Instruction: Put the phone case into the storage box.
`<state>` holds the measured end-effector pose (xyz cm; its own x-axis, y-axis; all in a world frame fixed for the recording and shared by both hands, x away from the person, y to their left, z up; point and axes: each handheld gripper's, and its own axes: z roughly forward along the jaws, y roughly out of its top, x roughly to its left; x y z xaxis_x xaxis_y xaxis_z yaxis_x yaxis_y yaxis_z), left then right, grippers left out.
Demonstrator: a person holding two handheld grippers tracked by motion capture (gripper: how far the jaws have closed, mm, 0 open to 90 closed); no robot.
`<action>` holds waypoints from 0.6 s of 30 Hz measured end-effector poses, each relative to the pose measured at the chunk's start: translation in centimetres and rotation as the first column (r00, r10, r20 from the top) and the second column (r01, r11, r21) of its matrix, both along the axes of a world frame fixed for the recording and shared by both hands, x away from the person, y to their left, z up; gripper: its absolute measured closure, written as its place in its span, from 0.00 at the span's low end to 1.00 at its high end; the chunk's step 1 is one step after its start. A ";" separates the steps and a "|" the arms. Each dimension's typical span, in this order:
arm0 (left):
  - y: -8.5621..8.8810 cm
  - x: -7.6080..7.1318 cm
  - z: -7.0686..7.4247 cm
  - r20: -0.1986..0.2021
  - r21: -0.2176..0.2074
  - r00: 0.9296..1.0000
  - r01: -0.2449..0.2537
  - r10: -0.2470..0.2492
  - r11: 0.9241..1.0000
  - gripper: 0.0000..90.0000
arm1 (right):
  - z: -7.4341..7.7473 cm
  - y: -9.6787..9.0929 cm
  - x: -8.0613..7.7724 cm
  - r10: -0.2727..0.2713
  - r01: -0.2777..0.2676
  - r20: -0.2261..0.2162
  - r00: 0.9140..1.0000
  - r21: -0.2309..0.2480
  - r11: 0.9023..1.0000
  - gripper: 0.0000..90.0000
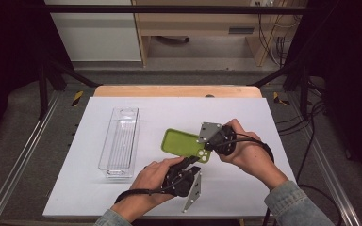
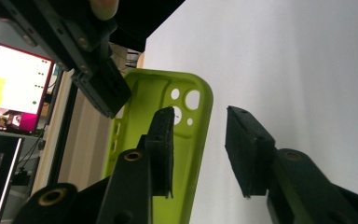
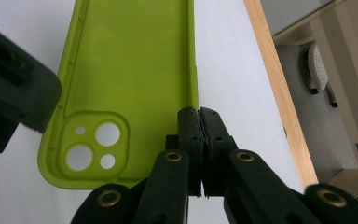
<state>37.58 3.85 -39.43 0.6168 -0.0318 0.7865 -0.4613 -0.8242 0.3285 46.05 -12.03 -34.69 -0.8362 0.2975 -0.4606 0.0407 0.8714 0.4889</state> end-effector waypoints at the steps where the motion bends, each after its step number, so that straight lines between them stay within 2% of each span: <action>1: 0.0 0.0 0.0 0.003 0.011 1.000 0.001 -0.001 1.000 0.72 | 0.0 0.1 0.0 0.000 0.000 0.001 1.000 -0.001 1.000 0.99; 18: 0.5 0.4 -0.8 0.025 0.038 1.000 -0.005 0.005 0.999 0.80 | -0.1 1.1 0.1 0.017 -0.017 0.001 1.000 -0.001 1.000 0.99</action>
